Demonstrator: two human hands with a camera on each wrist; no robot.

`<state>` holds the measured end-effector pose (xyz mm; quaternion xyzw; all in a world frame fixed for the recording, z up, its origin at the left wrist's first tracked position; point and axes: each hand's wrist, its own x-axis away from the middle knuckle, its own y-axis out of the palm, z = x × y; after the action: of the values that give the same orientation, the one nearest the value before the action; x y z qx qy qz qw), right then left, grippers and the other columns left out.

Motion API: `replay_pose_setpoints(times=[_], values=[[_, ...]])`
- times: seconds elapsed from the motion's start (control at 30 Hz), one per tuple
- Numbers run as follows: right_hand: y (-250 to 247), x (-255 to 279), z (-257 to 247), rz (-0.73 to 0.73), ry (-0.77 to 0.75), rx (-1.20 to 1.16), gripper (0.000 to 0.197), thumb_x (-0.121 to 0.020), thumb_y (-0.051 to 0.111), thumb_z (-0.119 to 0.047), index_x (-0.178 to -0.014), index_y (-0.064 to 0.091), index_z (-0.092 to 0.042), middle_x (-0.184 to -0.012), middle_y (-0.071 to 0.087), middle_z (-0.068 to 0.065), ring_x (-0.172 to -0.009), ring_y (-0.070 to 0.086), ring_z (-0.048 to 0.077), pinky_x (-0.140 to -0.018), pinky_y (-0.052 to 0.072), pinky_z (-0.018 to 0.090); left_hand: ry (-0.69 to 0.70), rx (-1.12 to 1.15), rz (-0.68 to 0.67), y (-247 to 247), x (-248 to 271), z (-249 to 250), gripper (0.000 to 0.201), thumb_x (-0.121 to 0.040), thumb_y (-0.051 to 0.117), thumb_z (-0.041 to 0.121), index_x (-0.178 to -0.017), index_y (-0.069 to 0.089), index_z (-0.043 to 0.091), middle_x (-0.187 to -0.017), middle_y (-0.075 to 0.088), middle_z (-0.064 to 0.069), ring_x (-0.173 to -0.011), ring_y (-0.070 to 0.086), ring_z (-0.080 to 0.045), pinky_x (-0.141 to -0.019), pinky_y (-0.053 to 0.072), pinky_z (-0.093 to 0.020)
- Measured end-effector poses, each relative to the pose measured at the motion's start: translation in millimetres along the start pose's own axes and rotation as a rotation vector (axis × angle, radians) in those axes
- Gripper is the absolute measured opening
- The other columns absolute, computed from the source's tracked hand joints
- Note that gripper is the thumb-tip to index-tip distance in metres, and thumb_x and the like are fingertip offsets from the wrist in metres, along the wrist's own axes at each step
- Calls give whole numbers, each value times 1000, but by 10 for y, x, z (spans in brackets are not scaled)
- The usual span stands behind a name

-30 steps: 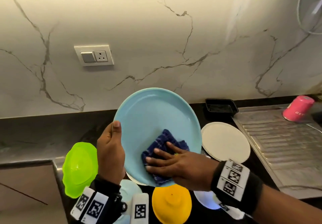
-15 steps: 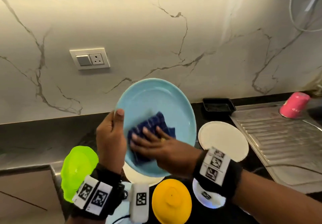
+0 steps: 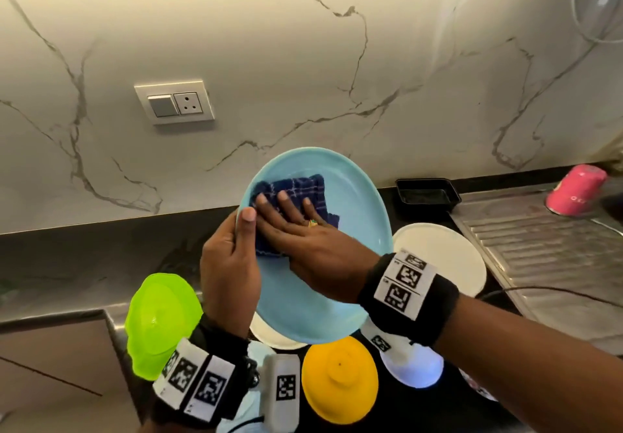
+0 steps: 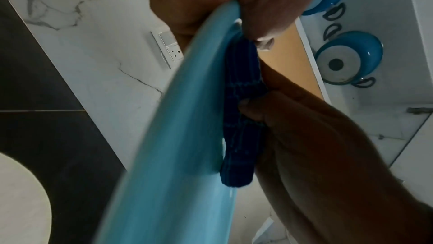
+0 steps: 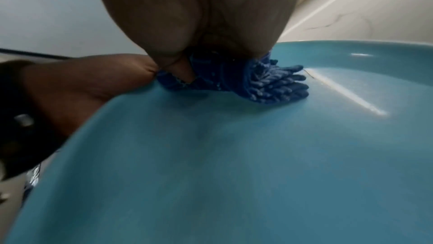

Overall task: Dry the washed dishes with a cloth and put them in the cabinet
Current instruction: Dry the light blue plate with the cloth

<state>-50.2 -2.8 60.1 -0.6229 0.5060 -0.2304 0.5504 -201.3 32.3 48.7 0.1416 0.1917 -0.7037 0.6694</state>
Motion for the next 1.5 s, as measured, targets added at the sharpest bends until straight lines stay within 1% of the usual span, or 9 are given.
replay_pose_setpoints(times=[0.27,0.47,0.57,0.63,0.87,1.0,1.2,1.37,1.5], values=[[43,19,366,286,627,-423,74,-91,31,-13,-159,3,-20,-165,-8,-6,-152,-12,16,-124,-4,40,67,-61,113,-145,31,-17,36,-105,51,29,-99,70,-1,-68,57,12,-67,51,9,-66,41,-11],[271,61,220,328,743,-544,70,-98,31,3,-158,4,-19,-166,-7,-3,-153,-10,19,-124,-5,38,9,-27,102,-260,13,-90,37,-105,51,34,-103,70,2,-77,67,19,-71,57,7,-68,46,-13],[89,-228,139,377,631,-513,69,-98,33,2,-158,6,-18,-166,-7,-1,-153,-11,19,-123,-8,38,30,-61,88,-279,77,-130,42,-104,49,38,-114,72,4,-86,72,6,-77,58,11,-72,48,-14],[45,-359,-41,315,444,-450,73,-94,34,-1,-158,5,-21,-165,-9,-4,-151,-16,18,-122,-13,39,29,-63,78,-302,66,-107,40,-106,47,36,-88,69,9,-67,57,-1,-63,46,6,-62,42,-19],[669,111,-431,-75,-118,103,80,-84,43,-4,-158,17,-24,-164,7,-6,-152,1,23,-123,2,49,5,-59,137,-598,-124,-208,42,-108,46,31,-67,49,23,-58,50,17,-60,38,1,-60,37,-21],[709,422,-100,-230,144,-24,74,-86,23,-14,-153,0,-30,-161,-6,-15,-149,-12,20,-124,-1,50,-92,90,172,-756,-130,-325,40,-102,49,47,-77,62,19,-67,61,15,-70,50,-6,-66,45,-26],[331,-129,102,204,502,-357,70,-92,33,0,-157,13,-18,-165,-2,0,-152,-11,26,-123,-9,37,25,-6,5,-625,54,-223,45,-108,46,29,-95,60,-12,-93,53,-4,-58,44,-1,-60,36,-8],[348,-389,-570,36,249,-225,84,-87,41,8,-158,9,-22,-166,-5,-4,-150,-15,19,-119,-11,44,30,-51,-5,-654,-2,-265,41,-104,44,44,-88,64,13,-65,60,16,-63,46,4,-64,42,-25],[763,177,-670,-112,-12,28,84,-82,54,-1,-157,23,-25,-165,15,-7,-152,3,20,-121,5,51,14,-12,12,-815,-83,-318,27,-108,47,28,-98,65,10,-72,64,26,-68,49,10,-68,42,-13]])
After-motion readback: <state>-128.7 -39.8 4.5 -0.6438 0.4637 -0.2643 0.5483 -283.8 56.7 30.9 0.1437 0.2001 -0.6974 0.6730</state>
